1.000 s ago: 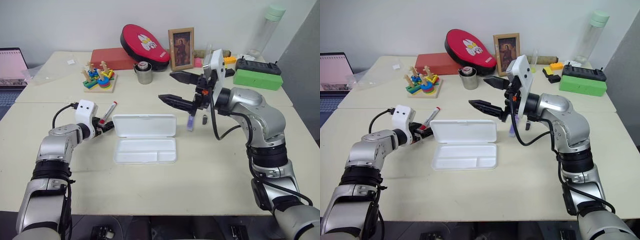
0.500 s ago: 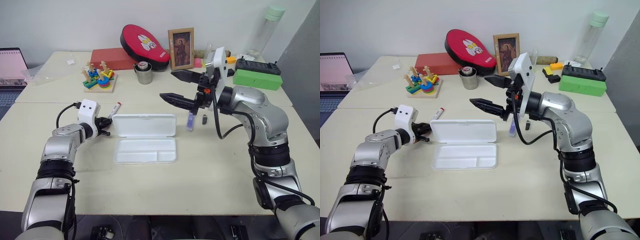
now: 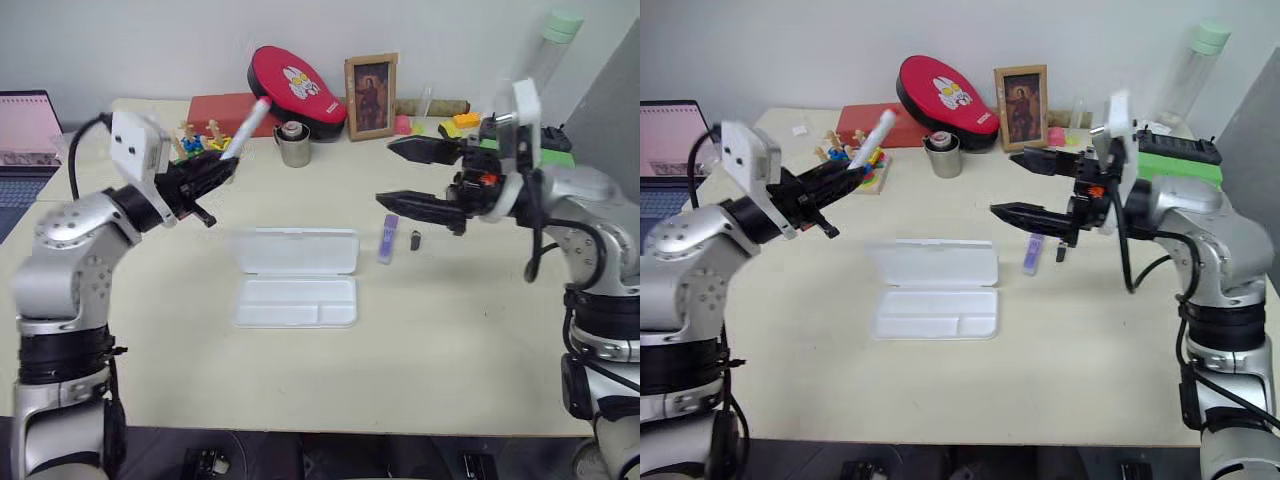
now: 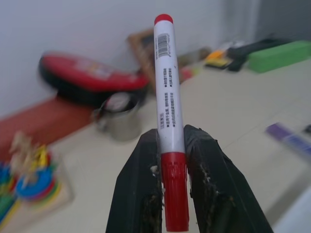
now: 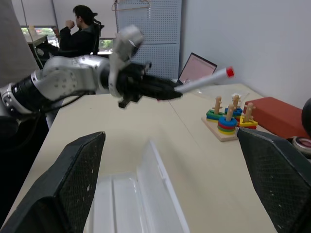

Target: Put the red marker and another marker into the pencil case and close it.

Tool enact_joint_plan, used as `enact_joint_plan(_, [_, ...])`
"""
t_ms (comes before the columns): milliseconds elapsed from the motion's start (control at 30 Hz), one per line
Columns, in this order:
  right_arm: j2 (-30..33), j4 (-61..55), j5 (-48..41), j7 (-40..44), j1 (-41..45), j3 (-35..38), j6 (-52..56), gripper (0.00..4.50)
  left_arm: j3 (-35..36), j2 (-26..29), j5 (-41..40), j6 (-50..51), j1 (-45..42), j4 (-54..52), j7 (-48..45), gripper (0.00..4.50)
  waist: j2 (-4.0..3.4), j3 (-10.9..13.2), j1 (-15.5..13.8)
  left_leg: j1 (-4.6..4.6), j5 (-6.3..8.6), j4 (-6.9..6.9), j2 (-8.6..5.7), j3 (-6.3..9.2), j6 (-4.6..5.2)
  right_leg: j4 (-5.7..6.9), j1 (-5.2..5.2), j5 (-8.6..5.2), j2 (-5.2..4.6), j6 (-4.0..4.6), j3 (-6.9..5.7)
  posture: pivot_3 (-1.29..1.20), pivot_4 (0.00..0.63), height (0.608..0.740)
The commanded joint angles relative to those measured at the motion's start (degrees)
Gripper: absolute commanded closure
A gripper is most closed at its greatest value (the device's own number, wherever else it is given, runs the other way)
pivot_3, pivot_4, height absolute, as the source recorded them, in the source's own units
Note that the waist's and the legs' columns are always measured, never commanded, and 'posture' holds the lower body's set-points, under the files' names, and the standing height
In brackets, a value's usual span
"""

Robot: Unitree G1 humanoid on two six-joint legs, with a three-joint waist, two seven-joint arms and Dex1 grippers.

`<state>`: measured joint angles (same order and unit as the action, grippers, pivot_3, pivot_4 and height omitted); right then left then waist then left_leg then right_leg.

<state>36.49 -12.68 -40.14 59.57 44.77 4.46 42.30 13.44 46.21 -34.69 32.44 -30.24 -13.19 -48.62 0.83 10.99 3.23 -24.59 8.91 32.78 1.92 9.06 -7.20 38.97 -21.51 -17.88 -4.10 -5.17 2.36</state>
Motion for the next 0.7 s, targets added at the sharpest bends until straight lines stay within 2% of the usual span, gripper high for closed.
enact_joint_plan(33, [2.43,-2.2,-0.02,0.88,-1.34,0.99,-0.97,0.0,-2.41,5.97,-7.02,5.03,2.9,-9.35,-10.7,4.07,-0.02,0.01,0.53,0.04,0.0,0.0,0.0,-0.04,0.0,0.03,0.0,0.0,0.0,0.0,0.05,0.0,0.15,0.74])
enact_joint_plan(133, [3.5,-2.66,-0.1,0.72,-2.63,1.47,-1.36,0.0,-8.89,10.86,-0.98,1.68,4.25,-10.32,-16.29,4.07,-0.05,0.03,0.98,0.11,0.0,0.02,0.0,-0.1,0.01,0.07,0.02,0.0,0.0,-0.01,0.11,0.0,0.15,0.74])
enact_joint_plan(267, [4.15,-3.5,0.75,-0.35,-4.91,1.61,-2.48,0.0,-19.62,14.18,13.47,-9.81,4.06,-3.53,-20.87,4.07,-0.08,0.05,0.86,0.16,0.0,0.04,0.0,-0.14,0.01,0.02,0.09,0.0,0.01,-0.02,0.14,0.0,0.15,0.74])
enact_joint_plan(467, [4.7,-5.83,0.43,-2.17,-7.31,1.68,-2.25,0.0,-26.9,11.38,24.19,-20.13,0.45,7.08,-23.02,4.07,-0.09,0.06,0.24,0.08,0.0,0.03,0.0,-0.14,0.02,0.01,-0.01,0.0,0.01,-0.02,0.13,0.0,0.15,0.74])
enact_joint_plan(700, [5.46,-7.86,0.9,-3.82,-10.15,1.09,-2.03,0.0,-28.29,7.18,26.09,-22.53,-1.33,10.65,-25.34,4.07,-0.08,0.06,-0.01,0.0,0.0,0.04,0.0,-0.11,0.02,-0.02,-0.03,0.0,0.01,-0.02,0.1,0.0,0.15,0.74])
